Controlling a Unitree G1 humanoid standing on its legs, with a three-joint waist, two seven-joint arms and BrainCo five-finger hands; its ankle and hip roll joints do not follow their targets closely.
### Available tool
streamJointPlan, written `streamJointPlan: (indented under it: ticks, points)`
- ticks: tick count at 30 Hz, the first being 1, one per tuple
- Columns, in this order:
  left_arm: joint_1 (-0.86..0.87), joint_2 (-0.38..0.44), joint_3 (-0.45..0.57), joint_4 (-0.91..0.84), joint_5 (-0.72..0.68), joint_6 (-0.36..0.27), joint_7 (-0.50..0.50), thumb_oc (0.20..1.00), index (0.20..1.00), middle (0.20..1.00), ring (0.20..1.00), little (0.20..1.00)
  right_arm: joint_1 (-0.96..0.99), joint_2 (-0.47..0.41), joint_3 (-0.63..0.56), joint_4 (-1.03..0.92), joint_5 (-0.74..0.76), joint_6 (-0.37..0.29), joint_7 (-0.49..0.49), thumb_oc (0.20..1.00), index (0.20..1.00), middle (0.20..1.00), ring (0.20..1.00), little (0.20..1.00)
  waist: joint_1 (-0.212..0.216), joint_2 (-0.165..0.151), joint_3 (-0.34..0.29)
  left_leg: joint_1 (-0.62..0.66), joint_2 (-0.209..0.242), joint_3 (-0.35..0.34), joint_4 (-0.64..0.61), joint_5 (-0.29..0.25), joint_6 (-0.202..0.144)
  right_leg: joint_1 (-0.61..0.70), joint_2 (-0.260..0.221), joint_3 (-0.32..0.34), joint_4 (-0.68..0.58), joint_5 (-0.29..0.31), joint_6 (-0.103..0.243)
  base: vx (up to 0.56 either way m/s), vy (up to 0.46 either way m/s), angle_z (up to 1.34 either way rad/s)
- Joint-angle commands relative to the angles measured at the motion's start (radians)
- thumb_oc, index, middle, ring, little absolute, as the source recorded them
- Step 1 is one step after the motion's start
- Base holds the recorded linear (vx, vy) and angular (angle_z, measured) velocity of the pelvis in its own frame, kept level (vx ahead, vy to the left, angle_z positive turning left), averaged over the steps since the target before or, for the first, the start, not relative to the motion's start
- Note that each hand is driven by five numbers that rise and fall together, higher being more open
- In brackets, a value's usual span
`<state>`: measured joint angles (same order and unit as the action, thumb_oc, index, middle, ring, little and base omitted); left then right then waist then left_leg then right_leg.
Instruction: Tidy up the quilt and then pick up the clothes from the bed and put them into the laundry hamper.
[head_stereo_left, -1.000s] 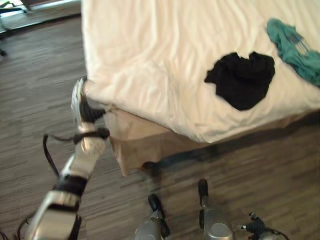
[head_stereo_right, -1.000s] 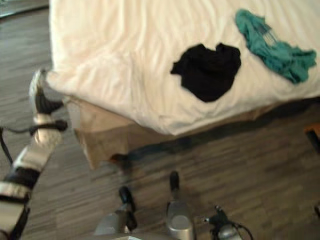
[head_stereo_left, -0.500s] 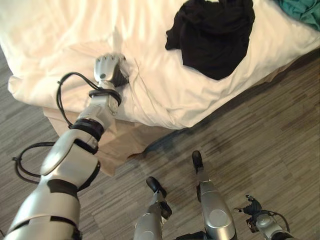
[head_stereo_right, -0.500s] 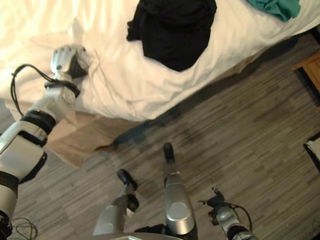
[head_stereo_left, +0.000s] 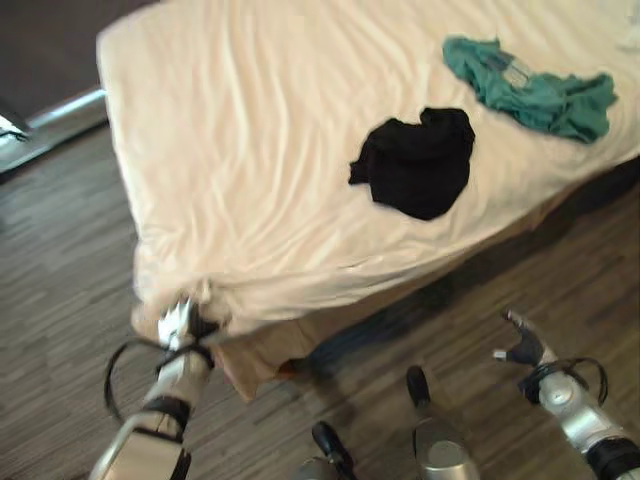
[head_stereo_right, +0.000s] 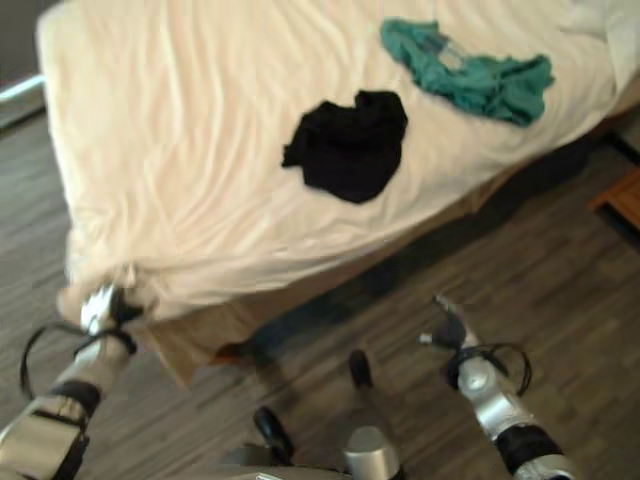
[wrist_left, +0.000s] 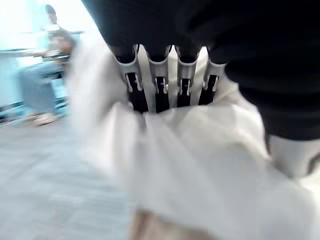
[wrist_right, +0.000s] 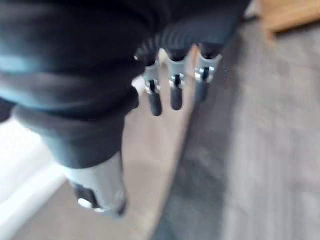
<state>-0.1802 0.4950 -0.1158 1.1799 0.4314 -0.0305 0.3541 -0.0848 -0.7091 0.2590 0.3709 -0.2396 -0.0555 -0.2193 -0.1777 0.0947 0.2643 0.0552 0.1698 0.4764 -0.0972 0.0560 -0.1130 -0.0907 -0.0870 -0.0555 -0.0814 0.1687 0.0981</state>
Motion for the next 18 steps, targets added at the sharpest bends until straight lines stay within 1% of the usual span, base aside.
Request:
streamJointPlan:
  ticks: [1, 2, 3, 4, 5, 6, 7, 8, 9, 11, 12, 13, 14, 15, 16, 17, 18]
  points:
    - [0.086, 0.065, 0.095, 0.123, -0.108, 0.071, -0.023, 1.000, 1.000, 1.000, 1.000, 1.000, -0.099, -0.002, -0.020, -0.094, -0.034, -0.044, 0.039, 0.200, 0.200, 0.200, 0.200, 0.200, 0.067, -0.100, 0.078, 0.066, -0.009, -0.029, 0.010, -0.056, -0.039, 0.018, -0.089, -0.040, 0.076, -0.175, 0.108, -0.04, -0.007, 0.31]
    - [0.134, 0.043, 0.106, 0.130, -0.115, 0.073, -0.026, 1.000, 1.000, 1.000, 1.000, 1.000, -0.191, -0.041, 0.001, -0.148, -0.026, -0.052, 0.053, 0.200, 0.200, 0.200, 0.200, 0.200, 0.099, -0.105, 0.077, 0.062, -0.010, -0.045, 0.010, -0.056, -0.034, 0.023, -0.095, -0.051, 0.077, -0.175, 0.107, -0.03, -0.008, 0.37]
    - [0.134, 0.042, 0.108, 0.130, -0.114, 0.073, -0.026, 1.000, 1.000, 1.000, 1.000, 1.000, -0.193, -0.041, 0.002, -0.147, -0.026, -0.052, 0.053, 0.200, 0.200, 0.200, 0.200, 0.200, 0.098, -0.105, 0.076, 0.059, -0.010, -0.044, 0.010, -0.054, -0.034, 0.020, -0.094, -0.051, 0.076, -0.172, 0.105, -0.07, -0.004, 0.49]
    - [0.159, 0.020, 0.093, 0.130, -0.113, 0.073, -0.030, 1.000, 1.000, 1.000, 1.000, 1.000, -0.301, -0.046, 0.051, -0.164, 0.000, -0.054, 0.064, 0.200, 0.200, 0.200, 0.200, 0.200, 0.122, -0.109, 0.080, 0.052, -0.012, -0.056, 0.010, -0.053, -0.031, 0.022, -0.099, -0.062, 0.076, -0.171, 0.104, -0.05, 0.000, 0.48]
    - [0.159, 0.020, 0.093, 0.130, -0.113, 0.073, -0.030, 1.000, 1.000, 1.000, 1.000, 1.000, -0.302, -0.046, 0.052, -0.164, 0.000, -0.054, 0.063, 0.200, 0.200, 0.200, 0.200, 0.200, 0.122, -0.108, 0.079, 0.051, -0.011, -0.056, 0.010, -0.053, -0.031, 0.021, -0.099, -0.062, 0.076, -0.171, 0.104, -0.09, -0.004, 0.49]
    - [0.170, -0.009, 0.052, 0.128, -0.112, 0.070, -0.039, 1.000, 1.000, 1.000, 1.000, 1.000, -0.448, -0.045, 0.127, -0.136, 0.018, -0.045, 0.068, 0.200, 0.200, 0.200, 0.200, 0.200, 0.151, -0.111, 0.090, 0.041, -0.012, -0.069, 0.010, -0.049, -0.029, 0.019, -0.103, -0.071, 0.075, -0.169, 0.105, -0.06, -0.011, 0.42]
    - [0.170, -0.009, 0.055, 0.128, -0.112, 0.070, -0.039, 1.000, 1.000, 1.000, 1.000, 1.000, -0.453, -0.044, 0.130, -0.133, 0.018, -0.046, 0.067, 0.200, 0.200, 0.200, 0.200, 0.200, 0.149, -0.111, 0.088, 0.036, -0.011, -0.069, 0.010, -0.047, -0.029, 0.014, -0.102, -0.070, 0.074, -0.166, 0.104, -0.09, -0.010, 0.39]
    - [0.164, -0.015, 0.034, 0.128, -0.114, 0.067, -0.039, 1.000, 1.000, 1.000, 1.000, 1.000, -0.537, -0.037, 0.171, -0.099, 0.028, -0.040, 0.065, 0.200, 0.200, 0.200, 0.200, 0.200, 0.162, -0.111, 0.093, 0.027, -0.012, -0.076, 0.010, -0.043, -0.029, 0.010, -0.103, -0.075, 0.073, -0.164, 0.103, -0.13, -0.017, 0.37]
    - [0.150, -0.030, -0.022, 0.117, -0.115, 0.051, -0.040, 1.000, 1.000, 1.000, 1.000, 1.000, -0.721, -0.019, 0.253, 0.002, 0.056, -0.027, 0.057, 0.200, 0.200, 0.200, 0.200, 0.200, 0.189, -0.112, 0.112, 0.001, -0.011, -0.091, 0.010, -0.032, -0.030, -0.006, -0.107, -0.084, 0.074, -0.158, 0.102, -0.15, -0.016, 0.38]
    - [0.108, -0.037, -0.093, 0.097, -0.122, 0.028, -0.038, 1.000, 1.000, 1.000, 1.000, 1.000, -0.915, 0.031, 0.337, 0.178, 0.083, -0.017, 0.041, 0.200, 0.200, 0.200, 0.200, 0.200, 0.213, -0.108, 0.132, -0.036, -0.008, -0.110, 0.010, -0.016, -0.033, -0.031, -0.109, -0.088, 0.074, -0.150, 0.101, -0.16, -0.027, 0.33]
    - [0.089, -0.041, -0.123, 0.085, -0.126, 0.022, -0.035, 1.000, 1.000, 1.000, 1.000, 1.000, -0.971, 0.060, 0.356, 0.248, 0.096, -0.011, 0.032, 0.200, 0.200, 0.200, 0.200, 0.200, 0.224, -0.105, 0.139, -0.054, -0.007, -0.119, 0.010, -0.008, -0.034, -0.044, -0.108, -0.090, 0.071, -0.143, 0.099, -0.10, -0.025, 0.26]
    - [0.087, -0.042, -0.122, 0.086, -0.126, 0.022, -0.035, 1.000, 1.000, 1.000, 1.000, 1.000, -0.976, 0.062, 0.359, 0.253, 0.097, -0.013, 0.030, 0.200, 0.200, 0.200, 0.200, 0.200, 0.222, -0.105, 0.139, -0.056, -0.007, -0.120, 0.010, -0.007, -0.033, -0.047, -0.108, -0.090, 0.072, -0.142, 0.099, -0.10, -0.029, 0.21]
    - [0.042, -0.061, -0.199, 0.053, -0.132, 0.002, -0.031, 1.000, 1.000, 1.000, 1.000, 1.000, -1.053, 0.146, 0.376, 0.384, 0.135, -0.002, 0.019, 0.200, 0.200, 0.200, 0.200, 0.200, 0.239, -0.094, 0.156, -0.082, -0.006, -0.134, 0.010, 0.004, -0.036, -0.060, -0.110, -0.102, 0.070, -0.137, 0.099, -0.05, -0.016, 0.20]
    - [0.041, -0.061, -0.199, 0.053, -0.132, 0.002, -0.031, 1.000, 1.000, 1.000, 1.000, 1.000, -1.054, 0.147, 0.376, 0.386, 0.135, -0.002, 0.019, 0.200, 0.200, 0.200, 0.200, 0.200, 0.239, -0.095, 0.154, -0.085, -0.006, -0.134, 0.010, 0.006, -0.036, -0.063, -0.110, -0.102, 0.069, -0.134, 0.098, -0.10, -0.046, 0.44]
    - [-0.009, -0.087, -0.256, 0.023, -0.147, -0.010, -0.018, 1.000, 1.000, 1.000, 1.000, 1.000, -1.069, 0.220, 0.378, 0.475, 0.168, 0.000, 0.011, 0.200, 0.200, 0.200, 0.200, 0.200, 0.252, -0.083, 0.171, -0.110, -0.003, -0.148, 0.010, 0.014, -0.041, -0.072, -0.112, -0.117, 0.063, -0.130, 0.100, -0.05, -0.033, 0.40]
    - [-0.010, -0.087, -0.255, 0.024, -0.148, -0.011, -0.017, 1.000, 1.000, 1.000, 1.000, 1.000, -1.071, 0.221, 0.378, 0.477, 0.168, -0.001, 0.011, 0.200, 0.200, 0.200, 0.200, 0.200, 0.252, -0.084, 0.168, -0.115, -0.003, -0.149, 0.010, 0.016, -0.041, -0.076, -0.112, -0.117, 0.062, -0.128, 0.100, -0.07, -0.043, 0.42]
    - [-0.050, -0.115, -0.300, -0.002, -0.149, -0.014, -0.008, 1.000, 1.000, 1.000, 1.000, 1.000, -1.057, 0.286, 0.381, 0.529, 0.175, 0.009, 0.003, 0.200, 0.200, 0.200, 0.200, 0.200, 0.255, -0.073, 0.178, -0.137, -0.002, -0.160, 0.010, 0.021, -0.044, -0.083, -0.112, -0.130, 0.055, -0.124, 0.101, -0.03, -0.013, 0.16]
